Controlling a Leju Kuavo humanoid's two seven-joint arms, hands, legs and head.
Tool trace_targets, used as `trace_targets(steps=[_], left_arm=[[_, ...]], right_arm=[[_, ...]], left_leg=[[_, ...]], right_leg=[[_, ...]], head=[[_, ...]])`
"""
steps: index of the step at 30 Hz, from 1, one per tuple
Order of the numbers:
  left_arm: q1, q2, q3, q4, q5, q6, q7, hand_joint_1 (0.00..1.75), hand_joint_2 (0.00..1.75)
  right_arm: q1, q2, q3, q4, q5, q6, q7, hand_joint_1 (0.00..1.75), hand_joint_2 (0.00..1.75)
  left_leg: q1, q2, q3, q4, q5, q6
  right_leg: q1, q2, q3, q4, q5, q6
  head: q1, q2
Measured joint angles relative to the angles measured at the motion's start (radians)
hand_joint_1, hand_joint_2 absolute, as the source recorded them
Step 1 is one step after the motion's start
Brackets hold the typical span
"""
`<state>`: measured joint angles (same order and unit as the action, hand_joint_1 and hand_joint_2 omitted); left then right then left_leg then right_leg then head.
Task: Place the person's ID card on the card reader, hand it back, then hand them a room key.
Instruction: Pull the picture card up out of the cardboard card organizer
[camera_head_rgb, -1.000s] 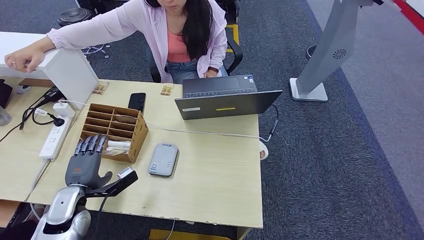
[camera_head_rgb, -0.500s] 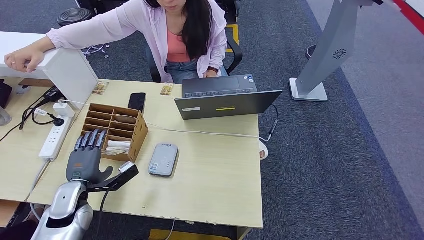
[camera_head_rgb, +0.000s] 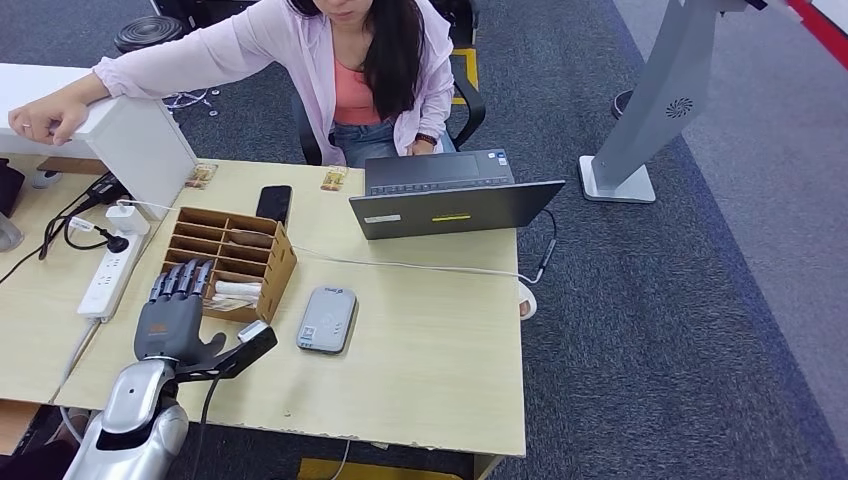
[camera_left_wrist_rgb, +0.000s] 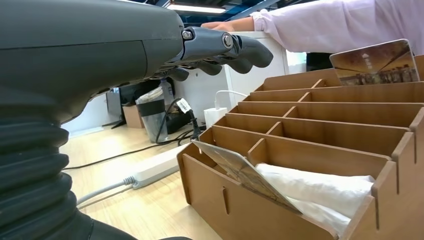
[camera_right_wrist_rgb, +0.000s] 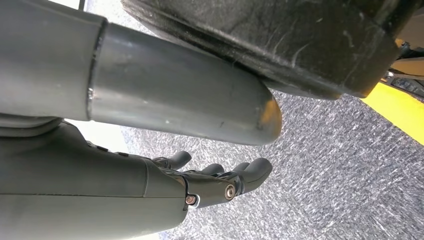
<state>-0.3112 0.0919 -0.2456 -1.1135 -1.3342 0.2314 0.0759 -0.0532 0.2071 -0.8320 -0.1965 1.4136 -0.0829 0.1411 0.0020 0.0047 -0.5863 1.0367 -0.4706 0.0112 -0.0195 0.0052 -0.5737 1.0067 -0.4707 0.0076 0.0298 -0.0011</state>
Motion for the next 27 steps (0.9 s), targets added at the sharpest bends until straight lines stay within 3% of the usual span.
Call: trace_targets(steps=[12,16,27], left_arm=[[-0.01,0.0,0.01,0.043,0.0,0.003,-0.003,0.0,1.75],[-0.009,-0.001,0.013,0.048,0.002,0.024,-0.014,1.75,1.75],[0.003,-0.01,0.027,0.042,0.016,0.106,-0.061,1.75,1.75]], right_arm=[[0.0,0.0,0.001,0.0,0.001,-0.001,0.0,0.0,0.0],[0.0,0.0,0.001,0.0,0.002,-0.001,-0.001,0.0,0.0],[0.0,0.0,0.001,0.0,0.008,-0.001,-0.004,0.0,0.0]], left_leg=[[0.0,0.0,0.0,0.0,0.0,0.0],[0.0,0.0,0.0,0.0,0.0,0.0],[0.0,0.0,0.0,0.0,0.0,0.0]], right_leg=[[0.0,0.0,0.0,0.0,0.0,0.0],[0.0,0.0,0.0,0.0,0.0,0.0],[0.0,0.0,0.0,0.0,0.0,0.0]], head=[[0.0,0.0],[0.0,0.0],[0.0,0.0]])
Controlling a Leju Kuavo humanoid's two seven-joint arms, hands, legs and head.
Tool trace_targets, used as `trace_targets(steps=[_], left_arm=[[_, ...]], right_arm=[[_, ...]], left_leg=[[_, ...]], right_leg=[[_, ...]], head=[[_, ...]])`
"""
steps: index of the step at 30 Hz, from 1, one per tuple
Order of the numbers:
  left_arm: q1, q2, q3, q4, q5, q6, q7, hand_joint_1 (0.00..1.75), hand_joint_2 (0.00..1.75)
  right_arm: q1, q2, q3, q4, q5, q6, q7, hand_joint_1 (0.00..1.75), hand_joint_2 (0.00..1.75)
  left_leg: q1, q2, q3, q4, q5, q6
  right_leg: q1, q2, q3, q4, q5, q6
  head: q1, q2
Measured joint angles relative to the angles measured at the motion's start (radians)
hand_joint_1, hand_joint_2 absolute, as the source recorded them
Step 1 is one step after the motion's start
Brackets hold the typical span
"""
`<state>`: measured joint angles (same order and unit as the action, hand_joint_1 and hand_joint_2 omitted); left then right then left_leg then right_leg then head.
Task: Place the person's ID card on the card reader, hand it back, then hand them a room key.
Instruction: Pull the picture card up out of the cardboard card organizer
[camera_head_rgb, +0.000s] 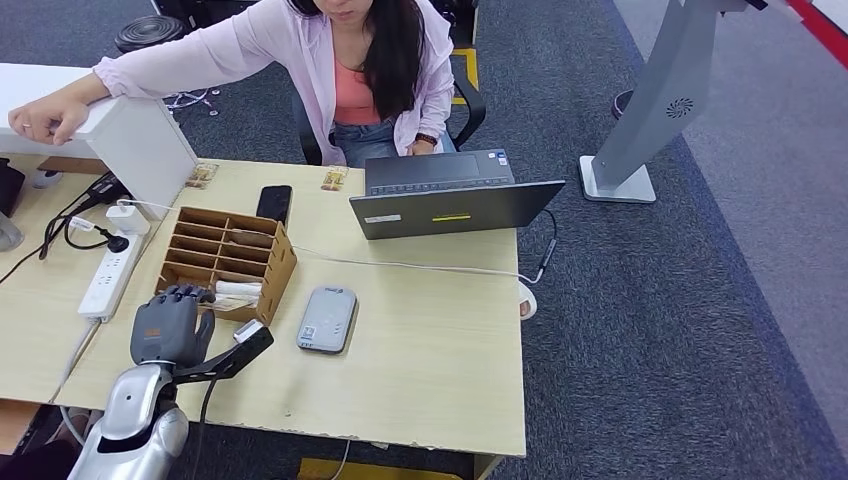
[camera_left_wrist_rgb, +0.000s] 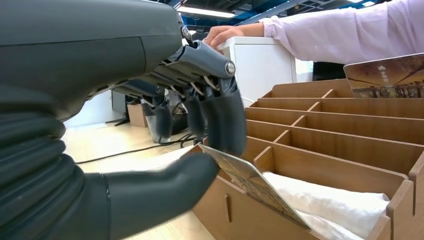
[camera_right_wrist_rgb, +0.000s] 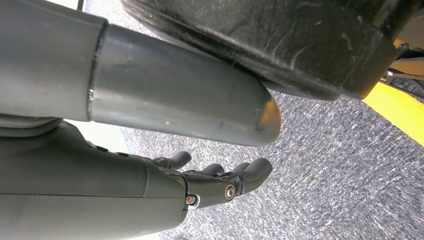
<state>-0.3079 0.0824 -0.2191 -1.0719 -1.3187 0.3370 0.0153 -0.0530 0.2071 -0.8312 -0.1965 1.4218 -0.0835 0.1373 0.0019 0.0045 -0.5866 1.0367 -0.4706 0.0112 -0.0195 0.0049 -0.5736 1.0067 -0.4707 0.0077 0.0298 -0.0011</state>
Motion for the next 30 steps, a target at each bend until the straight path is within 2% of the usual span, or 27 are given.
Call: trace_targets(steps=[19,30], left_arm=[[0.005,-0.005,0.006,-0.01,0.006,0.013,-0.018,1.75,1.75],[-0.009,-0.003,0.023,-0.053,0.016,0.065,-0.053,1.75,1.75]], right_arm=[[0.0,0.0,0.002,0.0,0.01,0.004,-0.018,0.0,0.0],[-0.001,0.0,0.002,0.0,0.015,0.004,-0.018,0.0,0.0]], left_leg=[[0.0,0.0,0.0,0.0,0.0,0.0],[0.0,0.0,0.0,0.0,0.0,0.0]], right_leg=[[0.0,0.0,0.0,0.0,0.0,0.0],[0.0,0.0,0.0,0.0,0.0,0.0]], head=[[0.0,0.0],[0.0,0.0]])
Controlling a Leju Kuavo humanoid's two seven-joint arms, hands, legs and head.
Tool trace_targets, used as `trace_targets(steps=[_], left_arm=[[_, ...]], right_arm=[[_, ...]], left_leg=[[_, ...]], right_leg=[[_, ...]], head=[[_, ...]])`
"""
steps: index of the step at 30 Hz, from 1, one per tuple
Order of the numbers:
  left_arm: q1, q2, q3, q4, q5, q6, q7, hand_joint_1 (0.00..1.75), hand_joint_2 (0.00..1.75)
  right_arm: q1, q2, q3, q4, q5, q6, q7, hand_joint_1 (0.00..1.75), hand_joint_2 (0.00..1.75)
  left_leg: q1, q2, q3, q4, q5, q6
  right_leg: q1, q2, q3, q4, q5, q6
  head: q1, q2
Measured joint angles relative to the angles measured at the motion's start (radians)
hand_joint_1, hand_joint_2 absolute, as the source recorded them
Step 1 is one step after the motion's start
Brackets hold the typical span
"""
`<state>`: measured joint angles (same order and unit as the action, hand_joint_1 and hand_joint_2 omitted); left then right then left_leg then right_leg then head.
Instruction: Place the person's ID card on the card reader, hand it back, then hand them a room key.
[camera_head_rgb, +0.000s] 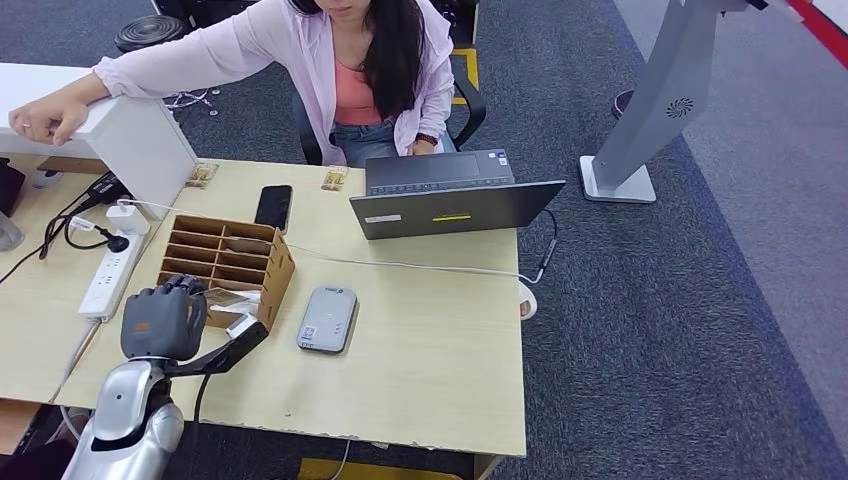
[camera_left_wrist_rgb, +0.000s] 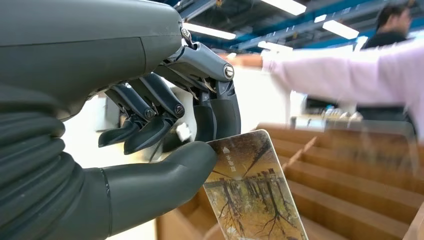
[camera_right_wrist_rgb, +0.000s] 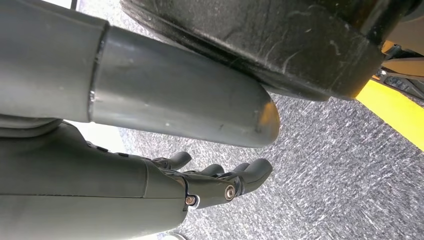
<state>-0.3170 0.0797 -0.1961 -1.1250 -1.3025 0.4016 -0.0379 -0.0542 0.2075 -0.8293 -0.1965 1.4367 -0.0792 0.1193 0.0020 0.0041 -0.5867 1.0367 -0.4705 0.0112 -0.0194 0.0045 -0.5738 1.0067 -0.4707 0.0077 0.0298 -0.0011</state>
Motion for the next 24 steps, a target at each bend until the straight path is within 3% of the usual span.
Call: trace_targets(steps=[13,24], left_arm=[[-0.138,0.01,-0.001,-0.175,0.06,-0.082,0.001,1.75,1.75],[-0.261,0.01,-0.004,-0.199,0.066,-0.061,-0.003,1.75,1.75]], right_arm=[[-0.005,0.001,0.0,0.0,0.001,-0.013,-0.007,0.0,0.0],[-0.009,0.002,0.007,0.0,0.019,-0.01,-0.006,0.0,0.0]], left_leg=[[0.0,-0.001,0.0,0.0,0.002,-0.001],[0.0,0.0,-0.001,0.0,0.002,-0.001]], right_leg=[[0.0,0.0,-0.001,0.0,0.001,0.0],[0.0,0.0,-0.001,0.0,0.002,0.0]], head=[[0.0,0.0],[0.0,0.0]])
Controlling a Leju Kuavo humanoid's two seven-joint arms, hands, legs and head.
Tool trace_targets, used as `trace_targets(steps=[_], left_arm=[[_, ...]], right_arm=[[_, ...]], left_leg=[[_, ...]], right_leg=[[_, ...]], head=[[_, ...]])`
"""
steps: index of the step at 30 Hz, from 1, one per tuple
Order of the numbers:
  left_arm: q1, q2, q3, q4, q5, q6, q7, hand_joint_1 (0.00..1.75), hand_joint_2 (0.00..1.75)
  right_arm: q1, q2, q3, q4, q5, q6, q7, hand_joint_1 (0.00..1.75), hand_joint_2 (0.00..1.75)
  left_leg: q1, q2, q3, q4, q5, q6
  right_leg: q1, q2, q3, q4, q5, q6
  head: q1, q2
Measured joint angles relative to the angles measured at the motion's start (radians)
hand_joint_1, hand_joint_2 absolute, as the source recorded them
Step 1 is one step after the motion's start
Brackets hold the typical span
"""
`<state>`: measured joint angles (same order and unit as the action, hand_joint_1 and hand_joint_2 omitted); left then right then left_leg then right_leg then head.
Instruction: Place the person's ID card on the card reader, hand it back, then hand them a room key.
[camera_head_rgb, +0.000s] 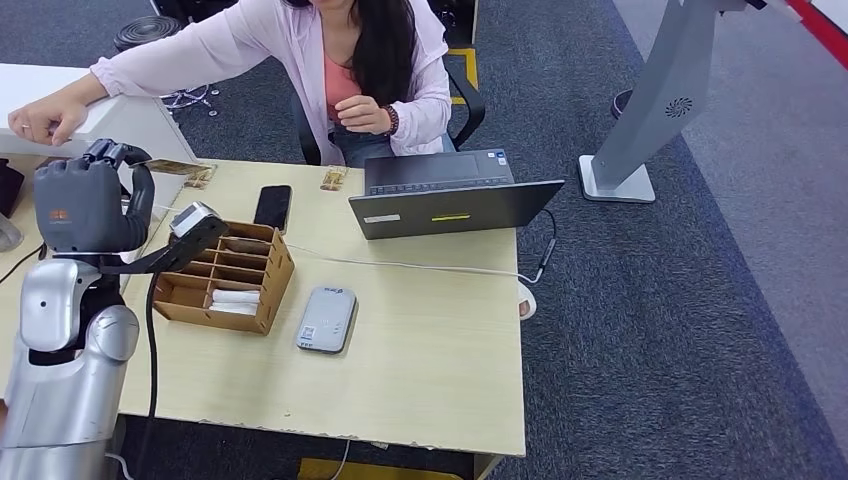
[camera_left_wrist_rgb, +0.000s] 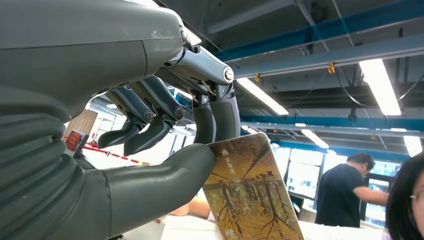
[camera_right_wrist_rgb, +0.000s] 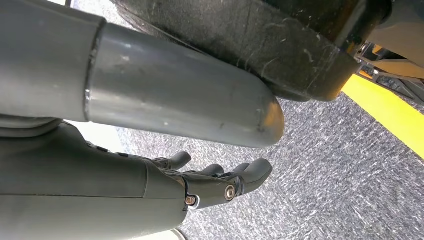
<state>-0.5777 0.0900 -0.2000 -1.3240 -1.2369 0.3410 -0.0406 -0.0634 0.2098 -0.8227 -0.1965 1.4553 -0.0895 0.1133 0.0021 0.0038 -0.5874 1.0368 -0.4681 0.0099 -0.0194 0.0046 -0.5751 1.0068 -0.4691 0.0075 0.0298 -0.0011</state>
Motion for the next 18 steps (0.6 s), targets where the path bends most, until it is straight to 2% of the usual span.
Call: trace_targets(steps=[6,11,14,18], left_arm=[[-0.023,0.003,-0.001,0.03,-0.043,0.043,0.023,1.75,1.75],[-0.125,0.025,0.002,0.211,-0.11,0.159,0.018,1.75,1.75],[-0.168,0.035,0.003,0.314,-0.14,0.182,0.018,1.75,1.75],[-0.186,0.04,0.004,0.397,-0.148,0.194,0.021,1.75,1.75]], right_arm=[[0.0,0.0,0.009,0.0,0.015,0.009,0.0,0.0,0.0],[-0.002,0.0,0.021,0.0,0.033,0.016,0.002,0.0,0.0],[-0.002,0.0,0.027,0.0,0.036,0.017,0.009,0.0,0.0],[-0.002,0.0,0.035,0.0,0.038,0.019,0.017,0.0,0.0]], left_leg=[[0.0,0.0,0.0,0.0,0.0,0.0],[0.0,0.0,-0.001,0.0,0.001,0.0],[0.0,0.0,-0.001,0.0,0.002,0.0],[0.0,0.0,-0.001,0.0,0.002,0.0]], right_leg=[[0.0,0.0,0.0,0.0,0.0,0.0],[0.0,0.0,-0.001,0.0,0.001,0.0],[0.0,0.0,-0.001,0.001,0.002,0.0],[0.0,0.0,-0.001,0.001,0.002,0.0]], head=[[0.0,0.0],[0.0,0.0],[0.0,0.0],[0.0,0.0]])
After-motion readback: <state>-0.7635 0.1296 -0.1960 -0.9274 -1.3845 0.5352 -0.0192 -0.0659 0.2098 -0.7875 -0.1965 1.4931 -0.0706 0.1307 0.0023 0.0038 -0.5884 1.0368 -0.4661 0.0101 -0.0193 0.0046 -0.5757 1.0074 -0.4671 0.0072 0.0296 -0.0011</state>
